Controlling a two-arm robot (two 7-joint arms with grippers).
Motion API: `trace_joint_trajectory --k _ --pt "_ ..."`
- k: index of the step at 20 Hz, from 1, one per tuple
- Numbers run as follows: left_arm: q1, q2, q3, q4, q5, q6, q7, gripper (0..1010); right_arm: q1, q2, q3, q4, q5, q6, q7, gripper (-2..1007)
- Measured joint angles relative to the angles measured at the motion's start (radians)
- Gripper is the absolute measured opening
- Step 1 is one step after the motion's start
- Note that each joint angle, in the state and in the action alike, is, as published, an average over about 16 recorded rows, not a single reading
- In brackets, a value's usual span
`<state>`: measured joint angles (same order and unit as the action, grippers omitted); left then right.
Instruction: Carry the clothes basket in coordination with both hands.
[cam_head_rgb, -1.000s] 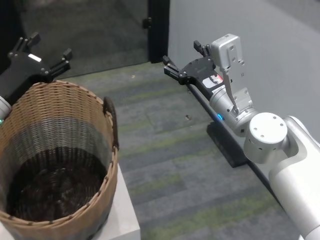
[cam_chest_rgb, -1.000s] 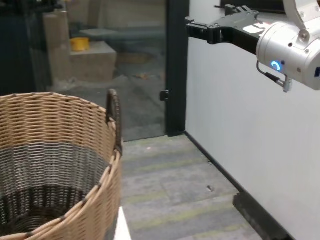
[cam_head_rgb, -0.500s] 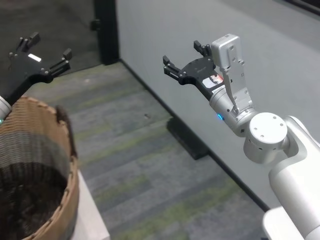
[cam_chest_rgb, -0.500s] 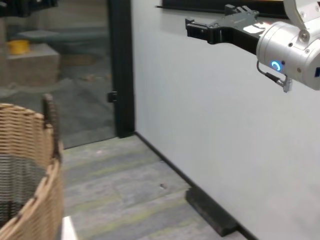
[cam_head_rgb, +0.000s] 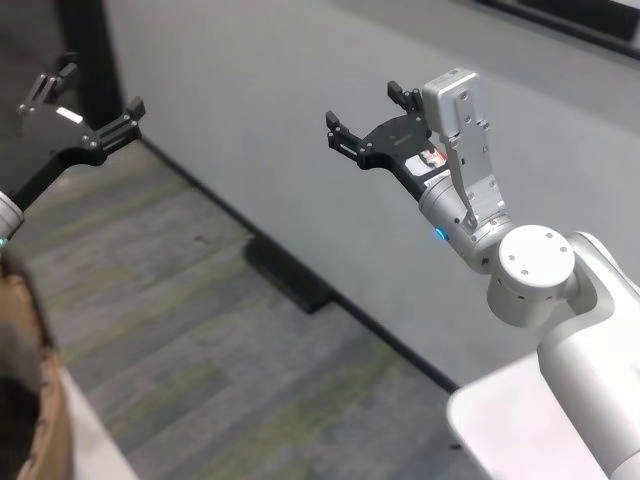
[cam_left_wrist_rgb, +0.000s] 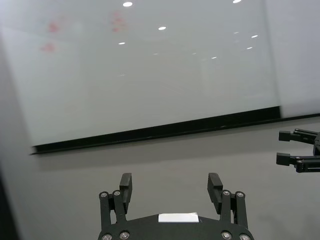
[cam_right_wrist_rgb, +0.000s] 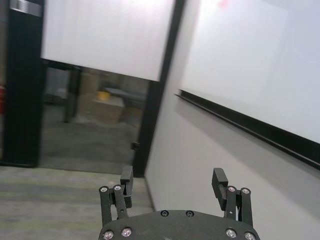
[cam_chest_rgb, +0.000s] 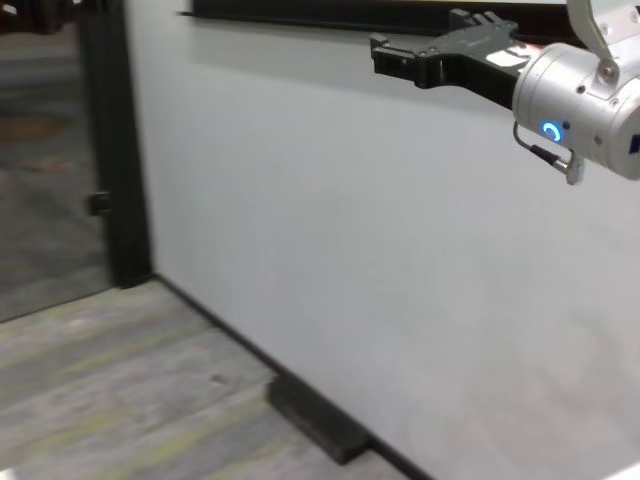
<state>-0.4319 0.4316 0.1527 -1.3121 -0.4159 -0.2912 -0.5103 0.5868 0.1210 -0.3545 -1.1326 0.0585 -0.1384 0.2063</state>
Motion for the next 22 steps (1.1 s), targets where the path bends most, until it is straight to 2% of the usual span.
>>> trace_joint_trajectory --k 22 --pt "0.0 0.0 0.0 0.0 0.0 0.0 0.0 1002 0.0 0.0 0.0 0.0 0.0 0.0 0.0 1001"
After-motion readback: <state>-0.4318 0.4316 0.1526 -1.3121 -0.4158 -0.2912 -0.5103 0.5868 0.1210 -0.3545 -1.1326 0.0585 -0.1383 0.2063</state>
